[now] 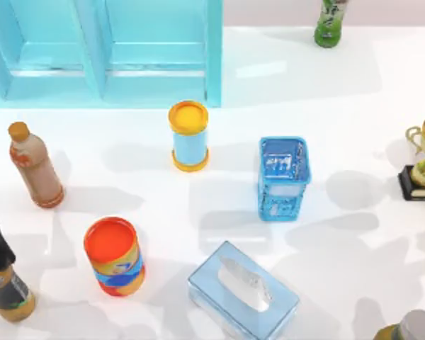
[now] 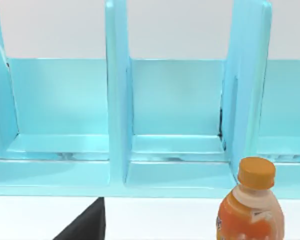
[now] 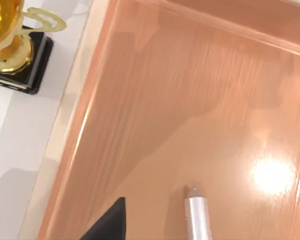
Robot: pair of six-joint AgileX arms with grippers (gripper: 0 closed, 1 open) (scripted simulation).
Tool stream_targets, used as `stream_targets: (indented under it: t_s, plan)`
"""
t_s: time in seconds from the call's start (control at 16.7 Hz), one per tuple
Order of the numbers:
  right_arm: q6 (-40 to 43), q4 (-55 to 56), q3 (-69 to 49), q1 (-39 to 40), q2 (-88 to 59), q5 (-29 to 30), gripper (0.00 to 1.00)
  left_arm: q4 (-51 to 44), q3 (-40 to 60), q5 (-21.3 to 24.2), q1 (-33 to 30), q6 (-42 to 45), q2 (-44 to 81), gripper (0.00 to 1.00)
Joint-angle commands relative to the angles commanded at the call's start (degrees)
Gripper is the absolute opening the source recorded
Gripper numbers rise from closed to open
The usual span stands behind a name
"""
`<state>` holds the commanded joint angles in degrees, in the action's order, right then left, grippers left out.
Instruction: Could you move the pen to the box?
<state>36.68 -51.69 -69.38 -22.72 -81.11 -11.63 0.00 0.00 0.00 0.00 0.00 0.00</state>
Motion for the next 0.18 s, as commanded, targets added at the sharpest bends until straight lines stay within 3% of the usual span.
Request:
stream_targets:
  t_s: [0.18]
  plan:
    - [0.0,0.0,0.0,0.0,0.0,0.0,1.0,0.0,0.0,0.0,0.0,0.0,0.0,1.0]
